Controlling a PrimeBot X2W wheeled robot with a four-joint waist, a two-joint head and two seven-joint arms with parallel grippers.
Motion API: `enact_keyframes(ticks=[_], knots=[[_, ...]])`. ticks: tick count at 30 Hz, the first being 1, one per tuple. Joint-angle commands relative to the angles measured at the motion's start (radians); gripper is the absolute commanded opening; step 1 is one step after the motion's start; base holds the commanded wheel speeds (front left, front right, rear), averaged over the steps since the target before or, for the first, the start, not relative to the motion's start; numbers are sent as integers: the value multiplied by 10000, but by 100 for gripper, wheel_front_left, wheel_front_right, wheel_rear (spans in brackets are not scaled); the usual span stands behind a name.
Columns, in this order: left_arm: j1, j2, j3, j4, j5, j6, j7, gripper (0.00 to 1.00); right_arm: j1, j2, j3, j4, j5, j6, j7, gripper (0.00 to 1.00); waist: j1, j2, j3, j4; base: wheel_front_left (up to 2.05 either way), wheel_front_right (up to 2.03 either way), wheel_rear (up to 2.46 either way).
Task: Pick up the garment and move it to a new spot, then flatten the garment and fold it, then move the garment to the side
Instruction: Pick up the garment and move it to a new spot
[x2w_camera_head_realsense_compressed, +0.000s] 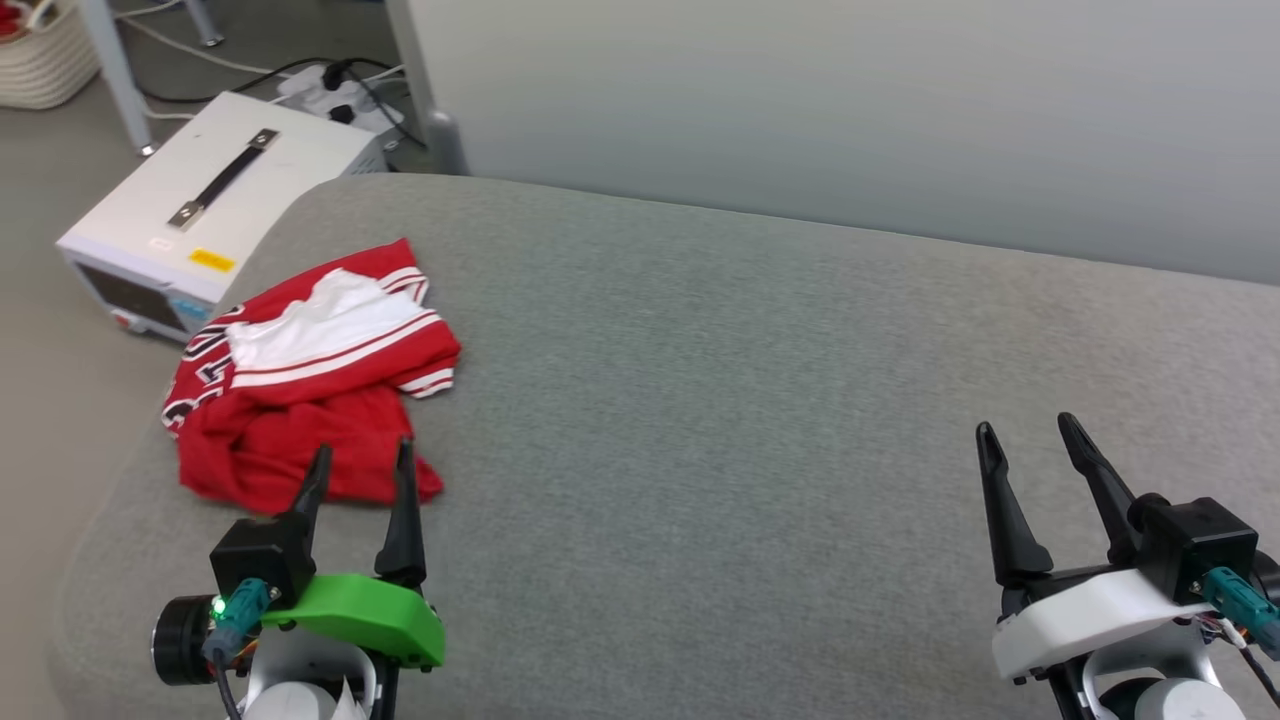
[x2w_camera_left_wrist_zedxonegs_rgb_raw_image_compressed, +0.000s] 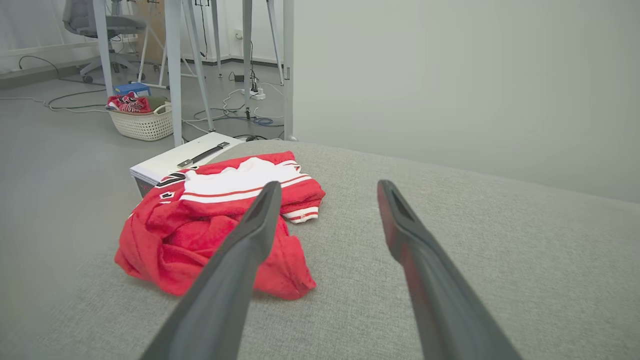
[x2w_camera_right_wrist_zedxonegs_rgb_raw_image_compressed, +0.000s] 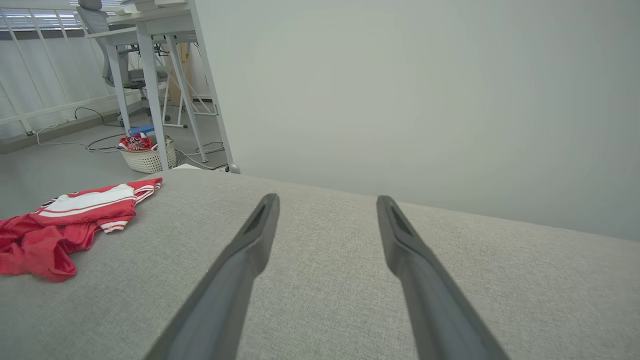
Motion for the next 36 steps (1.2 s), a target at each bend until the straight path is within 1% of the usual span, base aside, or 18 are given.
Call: enact_keyframes(ticks=[1,10,19,28,33,36], knots=[[-167,-32,100,46,-51,-53,-101,100,28,-13,63,-102,-28,-5,17,100,0,0,21,649,0,0,0],[-175,17,497,139,122,-191,-290,100,11,-14,350,-164,-30,-6,21,100,0,0,45,1730,0,0,0],[-177,9,850,226,59,-340,-477,100,-57,-15,505,-339,-44,-7,40,100,0,0,162,2466,0,0,0],[-340,-10,970,358,-20,-470,-661,100,-104,-15,553,-535,30,-7,72,100,0,0,351,2974,0,0,0],[-604,27,1123,567,-176,-540,-767,100,-216,-16,431,-707,26,-8,175,100,0,0,537,3077,0,0,0],[-888,140,1173,1006,-330,-580,-826,100,-301,-16,351,-865,-43,-8,287,100,0,0,755,3059,0,0,0]])
